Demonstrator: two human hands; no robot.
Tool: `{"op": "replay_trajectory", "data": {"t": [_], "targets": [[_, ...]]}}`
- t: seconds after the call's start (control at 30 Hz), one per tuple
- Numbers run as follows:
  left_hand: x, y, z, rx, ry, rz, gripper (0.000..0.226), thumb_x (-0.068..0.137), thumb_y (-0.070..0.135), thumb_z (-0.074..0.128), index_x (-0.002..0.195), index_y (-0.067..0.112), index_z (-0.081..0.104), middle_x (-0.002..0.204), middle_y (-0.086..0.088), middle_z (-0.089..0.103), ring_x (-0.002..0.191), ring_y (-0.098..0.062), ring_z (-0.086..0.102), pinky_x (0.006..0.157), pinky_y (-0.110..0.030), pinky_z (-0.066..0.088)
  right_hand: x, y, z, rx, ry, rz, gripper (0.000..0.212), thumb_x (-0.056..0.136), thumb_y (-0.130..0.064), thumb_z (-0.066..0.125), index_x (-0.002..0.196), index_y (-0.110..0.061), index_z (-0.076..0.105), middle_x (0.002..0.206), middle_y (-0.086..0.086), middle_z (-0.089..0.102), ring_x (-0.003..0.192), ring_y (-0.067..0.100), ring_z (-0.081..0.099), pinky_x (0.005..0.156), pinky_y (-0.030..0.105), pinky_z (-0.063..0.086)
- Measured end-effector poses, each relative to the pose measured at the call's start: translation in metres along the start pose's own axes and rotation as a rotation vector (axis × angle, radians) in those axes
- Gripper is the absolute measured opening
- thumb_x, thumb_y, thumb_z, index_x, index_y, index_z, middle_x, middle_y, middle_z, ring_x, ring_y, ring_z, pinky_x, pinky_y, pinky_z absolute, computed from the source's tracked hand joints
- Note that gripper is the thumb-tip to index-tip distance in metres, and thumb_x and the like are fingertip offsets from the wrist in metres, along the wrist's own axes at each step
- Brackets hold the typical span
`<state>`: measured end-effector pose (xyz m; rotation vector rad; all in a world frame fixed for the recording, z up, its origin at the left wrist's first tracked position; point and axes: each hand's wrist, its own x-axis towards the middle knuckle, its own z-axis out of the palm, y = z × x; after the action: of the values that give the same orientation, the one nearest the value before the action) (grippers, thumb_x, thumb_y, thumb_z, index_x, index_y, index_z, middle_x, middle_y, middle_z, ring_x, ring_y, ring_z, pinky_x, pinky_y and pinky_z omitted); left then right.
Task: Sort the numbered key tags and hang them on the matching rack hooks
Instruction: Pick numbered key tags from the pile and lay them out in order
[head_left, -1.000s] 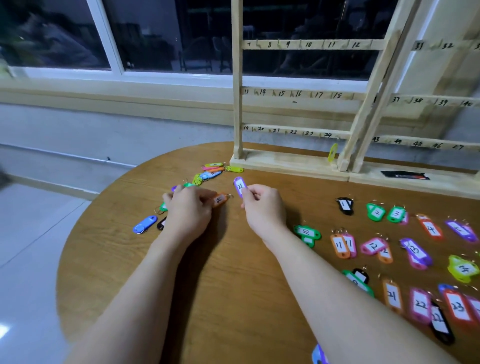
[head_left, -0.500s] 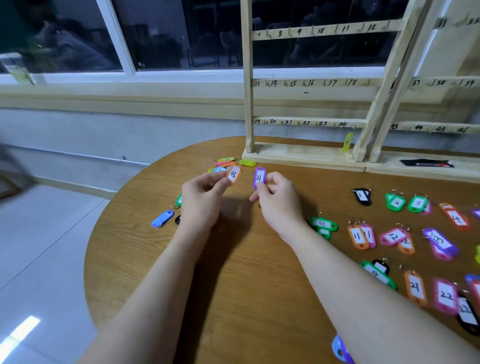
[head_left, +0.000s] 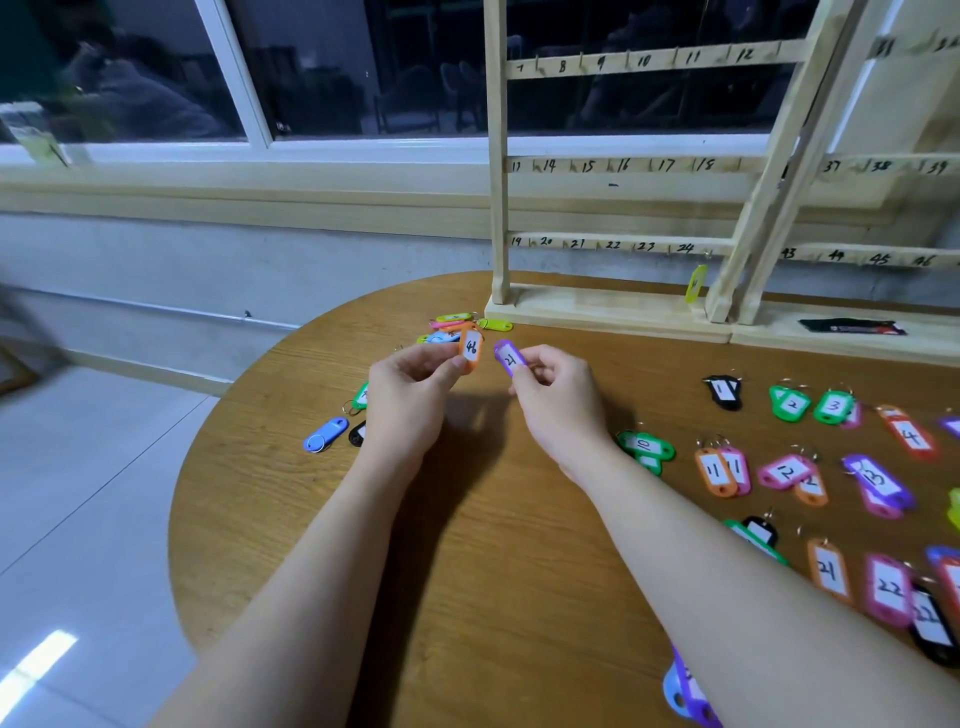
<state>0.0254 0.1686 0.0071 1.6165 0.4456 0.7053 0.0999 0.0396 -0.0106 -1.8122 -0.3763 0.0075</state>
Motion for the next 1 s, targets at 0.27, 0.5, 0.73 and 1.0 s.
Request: {"op": "replay_trajectory", "data": {"t": [0.27,0.5,0.73,1.0], "targets": [[-0.007,0.007,-0.003,0.093,0.051,0.146,0.007,0.087,0.017,0.077,0.093,0.018,0.081,0.079,0.0,0.074,0.075,-0.007,0.058,0.073,-0.02,0.047,-0.003,-0.022,-0.056,0.019,-0.113,0.156,0.011,0.093,-0.018,0.064,0.092,-0.019,0.075,0.065,0.0,0.059,0.06,0.012,0.051,0.061,0.027,0.042],[-0.038,0.016,0.011,0.247,-0.034,0.222,0.009,0.089,0.015,0.073,0.084,0.021,0.076,0.066,0.021,0.067,0.065,-0.004,0.052,0.065,-0.02,0.041,-0.039,-0.034,-0.155,-0.199,-0.136,0.073,0.024,0.104,-0.018,0.052,0.089,-0.017,0.071,0.072,-0.005,0.07,0.058,0.01,0.059,0.054,0.025,0.043],[-0.088,0.044,0.051,0.245,-0.189,0.241,0.002,0.09,0.013,0.072,0.091,0.011,0.073,0.078,0.004,0.07,0.067,0.0,0.059,0.066,-0.016,0.046,-0.101,-0.048,-0.239,-0.232,-0.137,0.083,0.011,0.098,-0.006,0.06,0.091,-0.007,0.07,0.079,0.003,0.078,0.059,0.009,0.066,0.056,0.024,0.049],[-0.166,0.084,0.085,0.323,-0.502,0.275,0.009,0.085,0.015,0.078,0.083,0.013,0.07,0.078,-0.003,0.074,0.066,-0.006,0.062,0.06,-0.02,0.047,-0.156,-0.048,-0.298,-0.119,-0.064,0.121,0.012,0.099,-0.003,0.053,0.1,-0.014,0.049,0.081,0.012,0.078,0.06,0.025,0.069,0.053,0.028,0.044]]}}
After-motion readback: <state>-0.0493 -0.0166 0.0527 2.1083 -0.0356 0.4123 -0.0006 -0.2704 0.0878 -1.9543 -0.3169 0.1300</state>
